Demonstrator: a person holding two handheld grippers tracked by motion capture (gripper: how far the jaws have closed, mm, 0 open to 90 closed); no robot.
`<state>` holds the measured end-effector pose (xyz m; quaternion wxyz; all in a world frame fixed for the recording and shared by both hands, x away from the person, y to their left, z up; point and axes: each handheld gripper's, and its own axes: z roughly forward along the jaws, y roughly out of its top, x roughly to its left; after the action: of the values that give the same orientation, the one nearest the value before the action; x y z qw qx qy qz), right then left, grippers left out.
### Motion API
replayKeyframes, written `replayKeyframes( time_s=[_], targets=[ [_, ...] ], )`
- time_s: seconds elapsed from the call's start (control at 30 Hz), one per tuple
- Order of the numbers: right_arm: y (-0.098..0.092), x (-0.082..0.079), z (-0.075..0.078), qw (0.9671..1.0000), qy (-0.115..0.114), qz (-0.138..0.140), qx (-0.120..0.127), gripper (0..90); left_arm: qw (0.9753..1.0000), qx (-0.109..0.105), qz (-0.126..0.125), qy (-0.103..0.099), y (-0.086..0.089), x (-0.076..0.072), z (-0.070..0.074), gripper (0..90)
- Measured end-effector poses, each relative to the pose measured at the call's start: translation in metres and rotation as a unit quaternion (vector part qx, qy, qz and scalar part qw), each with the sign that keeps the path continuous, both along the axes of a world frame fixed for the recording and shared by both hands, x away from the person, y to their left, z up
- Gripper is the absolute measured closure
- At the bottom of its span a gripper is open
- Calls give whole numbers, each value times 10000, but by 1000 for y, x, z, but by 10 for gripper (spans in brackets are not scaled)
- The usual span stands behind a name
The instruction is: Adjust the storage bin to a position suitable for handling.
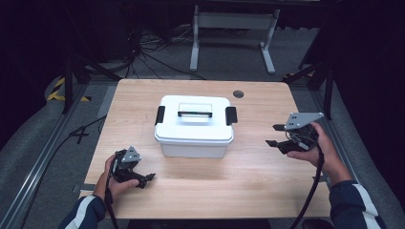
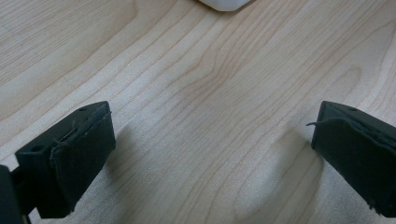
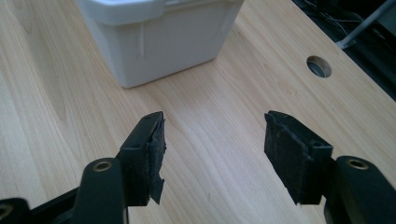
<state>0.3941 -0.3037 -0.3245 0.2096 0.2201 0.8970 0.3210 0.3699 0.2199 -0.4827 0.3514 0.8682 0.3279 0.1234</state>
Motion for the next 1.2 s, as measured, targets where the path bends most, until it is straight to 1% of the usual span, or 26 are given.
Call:
replayKeyframes(
  time_s=[0.17, 0.27, 0.33, 0.37, 0.43, 0.57, 0.63, 0.67, 0.77, 0.8, 0.97, 1.03, 1.1, 1.2],
  targets=[
    [16, 7, 12, 9998, -47, 194, -92, 400, 10000, -7, 2, 13, 0, 0, 0, 1],
    [30, 11, 21, 9992, -79, 329, -220, 405, 10000, -1, 1, -3, 0, 0, 0, 1],
    [34, 12, 24, 9989, -101, 375, -251, 408, 10000, -1, 0, -1, 0, 0, 0, 1],
    [41, 14, 29, 9984, -112, 455, -313, 411, 10000, -2, 0, -1, 0, 0, 0, 1],
    [44, 15, 31, 9982, -104, 490, -324, 414, 10000, 1, -1, -1, 0, 0, 0, 1],
    [61, 22, 38, 9967, -134, 619, -509, 413, 10000, -1, 0, -2, 0, 0, 0, 1],
    [67, 25, 40, 9961, -141, 661, -570, 412, 10000, -1, 0, -1, 0, 0, 0, 1],
    [72, 26, 42, 9958, -103, 686, -595, 413, 10000, 1, -2, -2, 0, 0, 0, 1],
    [83, 30, 45, 9947, -151, 762, -674, 413, 10000, -1, -1, -1, 0, 0, 0, 1],
    [87, 31, 46, 9939, -153, 828, -706, 415, 10000, -1, -1, -1, 0, 0, 0, 0],
    [105, 38, 50, 9916, -167, 948, -863, 418, 10000, 0, -2, 1, 0, 0, 0, 1],
    [113, 40, 52, 9907, -156, 1026, -879, 422, 10000, 0, 0, 2, 0, 0, 0, 1],
    [119, 42, 53, 9903, -149, 1028, -927, 423, 10000, -1, 2, 5, 0, 0, 0, 1],
    [130, 46, 54, 9887, -165, 1091, -1018, 426, 10000, 2, 0, 6, 0, 0, 0, 1]
  ],
)
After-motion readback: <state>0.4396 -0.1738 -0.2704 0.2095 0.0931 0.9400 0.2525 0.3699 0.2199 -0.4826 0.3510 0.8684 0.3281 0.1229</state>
